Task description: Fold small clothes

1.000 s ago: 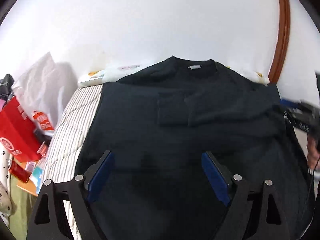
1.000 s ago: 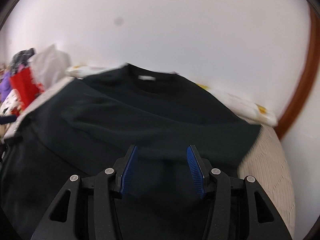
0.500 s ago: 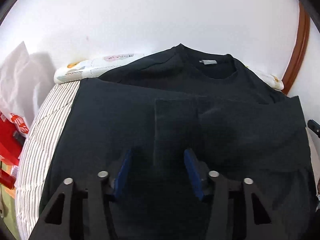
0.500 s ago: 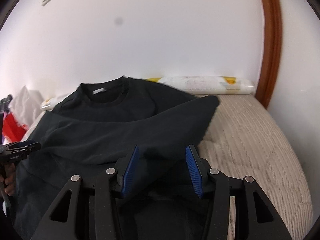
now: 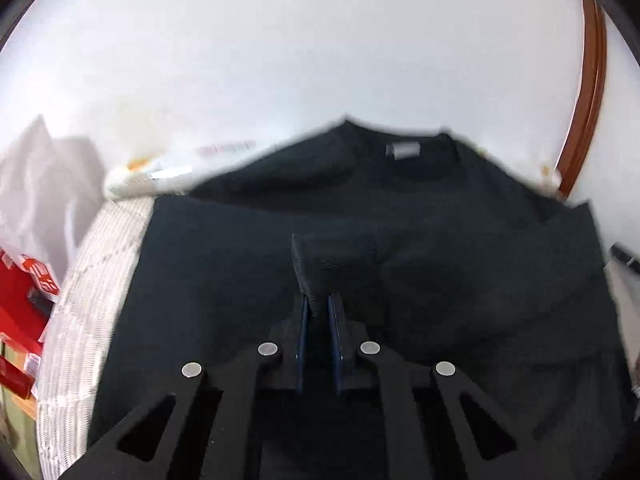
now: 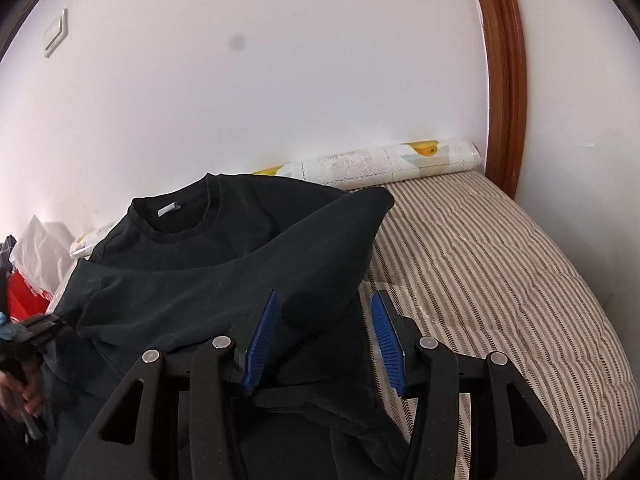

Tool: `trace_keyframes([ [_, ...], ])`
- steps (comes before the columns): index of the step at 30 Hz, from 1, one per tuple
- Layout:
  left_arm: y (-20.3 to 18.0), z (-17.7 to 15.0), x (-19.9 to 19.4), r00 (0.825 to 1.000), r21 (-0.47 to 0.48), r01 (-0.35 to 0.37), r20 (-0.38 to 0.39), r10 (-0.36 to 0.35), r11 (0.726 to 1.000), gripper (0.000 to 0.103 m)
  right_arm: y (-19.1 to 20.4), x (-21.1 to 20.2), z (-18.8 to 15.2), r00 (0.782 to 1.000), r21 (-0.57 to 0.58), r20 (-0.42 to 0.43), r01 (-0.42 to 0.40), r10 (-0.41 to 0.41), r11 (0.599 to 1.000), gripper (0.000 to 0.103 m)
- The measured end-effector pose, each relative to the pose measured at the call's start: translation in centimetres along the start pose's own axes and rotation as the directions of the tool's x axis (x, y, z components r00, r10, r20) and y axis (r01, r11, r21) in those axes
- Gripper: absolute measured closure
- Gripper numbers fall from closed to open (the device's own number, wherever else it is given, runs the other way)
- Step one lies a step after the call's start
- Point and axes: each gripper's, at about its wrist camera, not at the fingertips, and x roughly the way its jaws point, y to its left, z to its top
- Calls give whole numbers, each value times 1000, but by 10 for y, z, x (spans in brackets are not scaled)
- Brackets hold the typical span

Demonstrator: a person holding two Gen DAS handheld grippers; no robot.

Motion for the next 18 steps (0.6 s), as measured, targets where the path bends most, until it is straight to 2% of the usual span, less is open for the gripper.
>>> trace_keyframes([
  [1,4,2,-10,1000,-7,-11,21,11,1000,93,0,-1,0,1000,-1,0,-1,1,1000,55],
  [4,18,2,-39,989,-14,-106,99,107,994,93,0,-5,0,1000,2,10,-10,10,1000,55],
  [7,40,-3,-59,970,-51,-193,140,199,980,93,2,-6,-2,1000,-19,13,14,-13,1000,55],
  [12,71,-28,-58,978,-95,-195,61,201,976,93,5,3,-7,999,-42,-40,33,-35,999,55],
  [18,71,-55,-39,980,-86,-199,-18,199,976,92,10,24,-19,981,-113,-140,123,-138,986,55],
])
